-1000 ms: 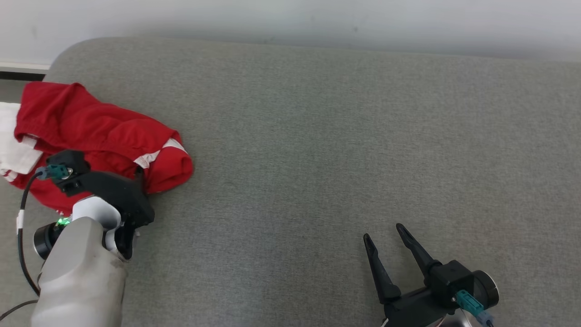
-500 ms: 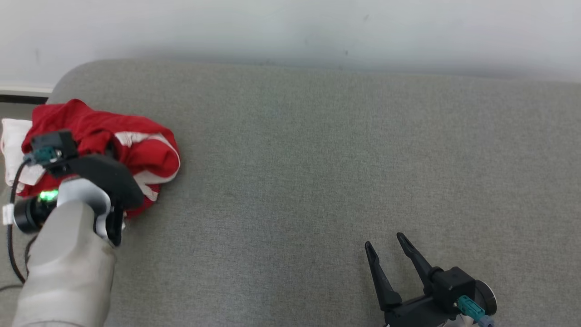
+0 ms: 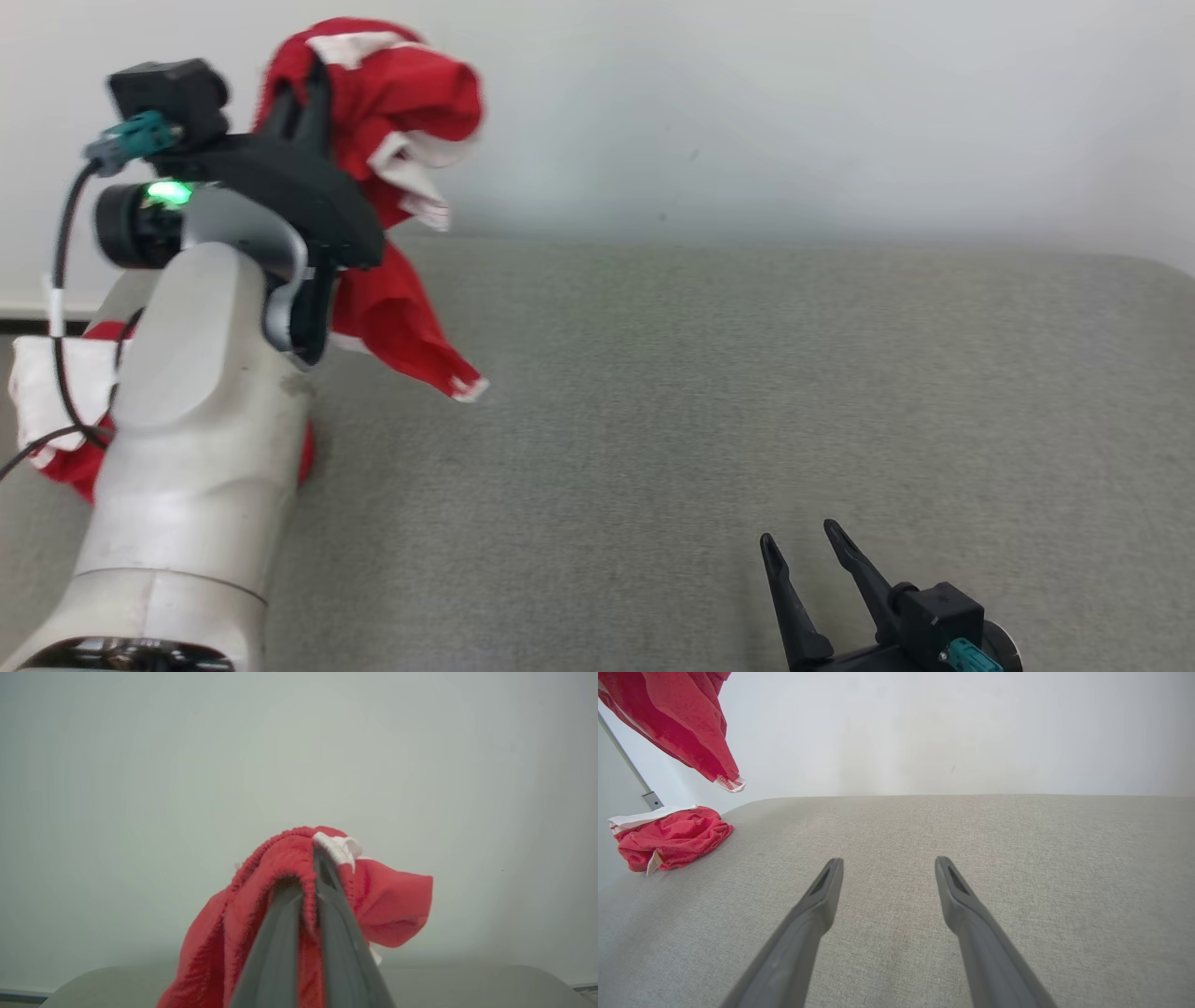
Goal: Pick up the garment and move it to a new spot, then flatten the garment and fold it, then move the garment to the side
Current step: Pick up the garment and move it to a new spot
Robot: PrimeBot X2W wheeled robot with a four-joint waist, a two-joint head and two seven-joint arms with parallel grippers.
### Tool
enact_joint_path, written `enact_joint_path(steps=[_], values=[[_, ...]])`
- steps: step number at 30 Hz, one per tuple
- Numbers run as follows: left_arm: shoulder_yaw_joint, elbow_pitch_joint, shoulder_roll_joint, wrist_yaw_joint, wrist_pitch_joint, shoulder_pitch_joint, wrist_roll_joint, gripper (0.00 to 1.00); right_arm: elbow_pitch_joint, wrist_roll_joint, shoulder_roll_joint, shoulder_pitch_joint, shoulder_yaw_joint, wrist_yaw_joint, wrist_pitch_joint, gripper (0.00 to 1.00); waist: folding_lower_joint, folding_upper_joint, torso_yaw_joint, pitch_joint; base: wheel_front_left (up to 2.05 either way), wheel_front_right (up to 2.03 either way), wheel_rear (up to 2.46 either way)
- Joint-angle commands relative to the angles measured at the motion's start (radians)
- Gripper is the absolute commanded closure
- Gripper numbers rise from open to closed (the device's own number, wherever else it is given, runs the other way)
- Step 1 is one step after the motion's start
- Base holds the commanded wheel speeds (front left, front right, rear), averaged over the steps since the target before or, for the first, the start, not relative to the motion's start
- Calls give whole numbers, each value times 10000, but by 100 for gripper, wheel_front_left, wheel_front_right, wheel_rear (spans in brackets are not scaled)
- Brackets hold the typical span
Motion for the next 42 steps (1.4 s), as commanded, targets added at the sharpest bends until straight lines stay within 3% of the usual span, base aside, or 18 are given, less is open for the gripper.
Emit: enact_joint_path(steps=[1,5,7,12,15,16,23,30,31,32,38,42], values=[[-164,-181,-136,-77,34,-3,-83,100,22,-62,-16,104,-27,-21,-37,0,2,0,-745,-363,0,0,0],[-826,-903,-324,-217,207,303,-611,100,6,-140,-16,-16,30,-23,-52,0,2,0,-1576,-336,0,0,0],[-1826,-1637,-347,-239,334,712,-1762,100,-42,-197,-18,-142,86,-23,-21,0,2,0,-2306,-217,0,0,0],[-3666,-2830,-332,345,310,1503,-3408,100,-117,-331,-16,-306,87,-21,38,0,2,0,-3488,122,0,0,0],[-4443,-3160,-333,684,274,1790,-3795,100,-147,-349,-17,-370,117,-23,56,0,2,0,-3921,307,0,0,0],[-5214,-3320,-312,991,231,1995,-4077,100,-176,-345,-17,-409,93,-23,53,0,2,0,-4254,470,0,0,0],[-6715,-2169,-304,1796,8,2309,-4148,100,-248,-206,-12,-638,161,-21,15,0,2,0,-4945,993,0,0,0],[-6883,-237,-220,2182,-709,2451,-3895,100,-144,-138,-13,-560,-5,-23,-34,0,2,0,-4603,1026,0,0,0],[-6863,-35,-234,2134,-759,2551,-3969,58,-124,-132,-13,-540,-46,-23,-40,0,2,0,-4484,988,0,0,0],[-6774,104,-250,2038,-844,2645,-4086,0,-111,-151,-10,-510,-36,-23,-46,0,2,0,-4365,936,0,0,0],[-6168,95,-304,1496,-1178,3411,-4863,0,-28,-162,-13,-313,-209,-23,-69,0,2,0,-3507,569,0,0,0],[-5227,-1047,-38,1367,-1245,4090,-4597,0,-32,-100,-18,-176,-312,-23,-76,0,2,0,-3070,343,0,0,0]])
